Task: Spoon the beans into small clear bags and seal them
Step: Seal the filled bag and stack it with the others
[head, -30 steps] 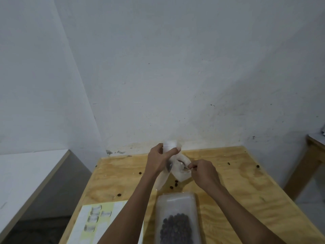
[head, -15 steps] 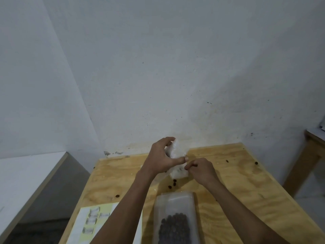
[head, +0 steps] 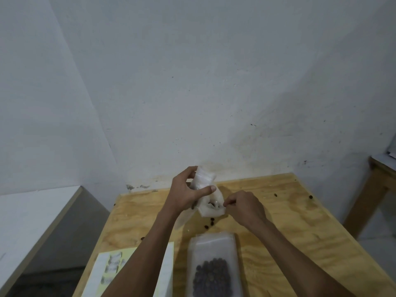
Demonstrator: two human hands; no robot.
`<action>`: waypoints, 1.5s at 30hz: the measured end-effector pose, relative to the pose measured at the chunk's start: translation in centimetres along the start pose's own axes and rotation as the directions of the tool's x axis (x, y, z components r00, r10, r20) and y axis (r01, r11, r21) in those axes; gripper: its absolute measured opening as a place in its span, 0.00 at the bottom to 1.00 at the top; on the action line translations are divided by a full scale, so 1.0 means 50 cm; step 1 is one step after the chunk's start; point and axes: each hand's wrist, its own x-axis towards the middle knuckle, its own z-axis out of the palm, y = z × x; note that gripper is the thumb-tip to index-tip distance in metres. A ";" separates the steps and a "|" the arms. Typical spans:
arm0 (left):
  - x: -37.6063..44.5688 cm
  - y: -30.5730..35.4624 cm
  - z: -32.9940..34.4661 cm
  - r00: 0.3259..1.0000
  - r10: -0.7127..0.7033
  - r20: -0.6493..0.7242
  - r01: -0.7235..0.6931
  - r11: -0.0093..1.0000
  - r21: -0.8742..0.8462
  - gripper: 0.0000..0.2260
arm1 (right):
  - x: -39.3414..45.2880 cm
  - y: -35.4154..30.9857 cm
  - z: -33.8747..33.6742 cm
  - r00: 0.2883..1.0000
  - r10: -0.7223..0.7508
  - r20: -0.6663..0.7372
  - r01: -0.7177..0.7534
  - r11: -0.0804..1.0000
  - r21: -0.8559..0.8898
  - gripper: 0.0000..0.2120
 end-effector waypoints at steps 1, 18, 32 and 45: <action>-0.002 0.002 -0.001 1.000 0.002 -0.012 -0.002 1.000 -0.014 0.34 | 0.000 0.000 0.001 1.000 -0.006 0.022 0.006 0.999 0.032 0.09; 0.015 0.013 0.004 0.998 -0.054 -0.017 0.053 0.996 -0.078 0.23 | 0.009 0.008 0.015 0.995 -0.028 0.100 -0.005 0.948 0.318 0.08; -0.045 -0.042 -0.045 0.999 0.029 0.043 -0.036 0.983 0.180 0.37 | 0.008 0.012 0.009 0.996 0.093 -0.011 -0.087 0.955 0.285 0.08; -0.084 -0.058 -0.051 0.999 0.022 0.034 -0.034 0.914 0.404 0.45 | 0.011 -0.058 -0.096 0.996 0.017 -0.086 0.012 0.942 0.334 0.11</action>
